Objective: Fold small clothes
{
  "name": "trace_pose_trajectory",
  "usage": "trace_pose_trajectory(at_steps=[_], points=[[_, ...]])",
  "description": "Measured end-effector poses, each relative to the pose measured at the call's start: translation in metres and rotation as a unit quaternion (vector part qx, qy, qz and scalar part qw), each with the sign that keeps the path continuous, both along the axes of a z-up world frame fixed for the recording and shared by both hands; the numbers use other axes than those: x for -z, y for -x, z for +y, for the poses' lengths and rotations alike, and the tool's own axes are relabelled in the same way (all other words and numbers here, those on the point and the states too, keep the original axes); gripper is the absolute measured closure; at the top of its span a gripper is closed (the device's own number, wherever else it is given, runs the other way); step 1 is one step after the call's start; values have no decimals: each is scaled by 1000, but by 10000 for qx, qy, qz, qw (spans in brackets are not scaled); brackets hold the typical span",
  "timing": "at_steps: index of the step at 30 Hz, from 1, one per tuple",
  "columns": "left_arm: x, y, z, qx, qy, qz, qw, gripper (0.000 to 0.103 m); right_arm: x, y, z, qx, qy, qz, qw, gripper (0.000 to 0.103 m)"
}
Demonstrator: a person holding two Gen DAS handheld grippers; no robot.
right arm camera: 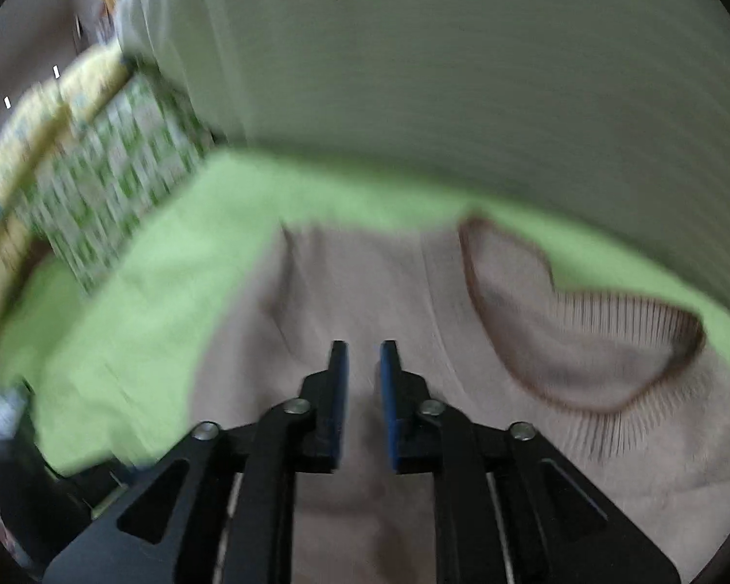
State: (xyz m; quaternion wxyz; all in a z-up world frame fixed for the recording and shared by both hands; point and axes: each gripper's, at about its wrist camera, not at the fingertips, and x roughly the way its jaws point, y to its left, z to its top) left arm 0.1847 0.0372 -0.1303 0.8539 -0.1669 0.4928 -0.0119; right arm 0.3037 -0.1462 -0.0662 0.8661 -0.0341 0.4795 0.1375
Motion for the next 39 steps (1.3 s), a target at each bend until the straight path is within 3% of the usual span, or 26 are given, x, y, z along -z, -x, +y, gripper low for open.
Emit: trace_pose_trajectory(at_steps=[3, 5, 7, 9, 12, 15, 17, 19, 24, 31, 39], points=[[2, -2, 0, -14, -50, 57, 10000, 33, 9, 8, -3, -299, 44, 107, 9995, 70], [4, -6, -6, 3, -152, 86, 9998, 32, 16, 11, -6, -210, 528, 17, 9984, 99], [4, -8, -7, 25, -238, 111, 9997, 32, 20, 9, -21, 142, 312, 122, 9993, 99], [1, -9, -8, 44, -258, 153, 9995, 32, 15, 13, -33, 602, 567, -53, 9966, 102], [-8, -2, -4, 34, -159, 171, 9997, 31, -8, 35, -57, 1013, -91, -217, 9946, 96], [-19, 13, 0, 28, -129, 205, 9997, 30, -30, 73, -72, 1206, -437, -372, 9910, 89], [-26, 28, 3, 86, -122, 183, 9997, 29, -41, 105, -82, 1377, -614, -446, 9876, 64], [-30, 44, 5, 135, -124, 203, 9996, 29, -47, 138, -94, 1561, -710, -537, 9837, 50], [-28, 98, 17, 335, 34, 413, 9986, 29, -44, 218, -119, 2002, -702, -414, 9763, 50], [-15, 164, 31, 563, 26, 831, 9950, 29, -32, 317, -158, 2893, -741, -135, 9543, 50], [-2, 222, 32, 904, 732, 1311, 9845, 29, -21, 400, -177, 3342, -801, -26, 9391, 50]])
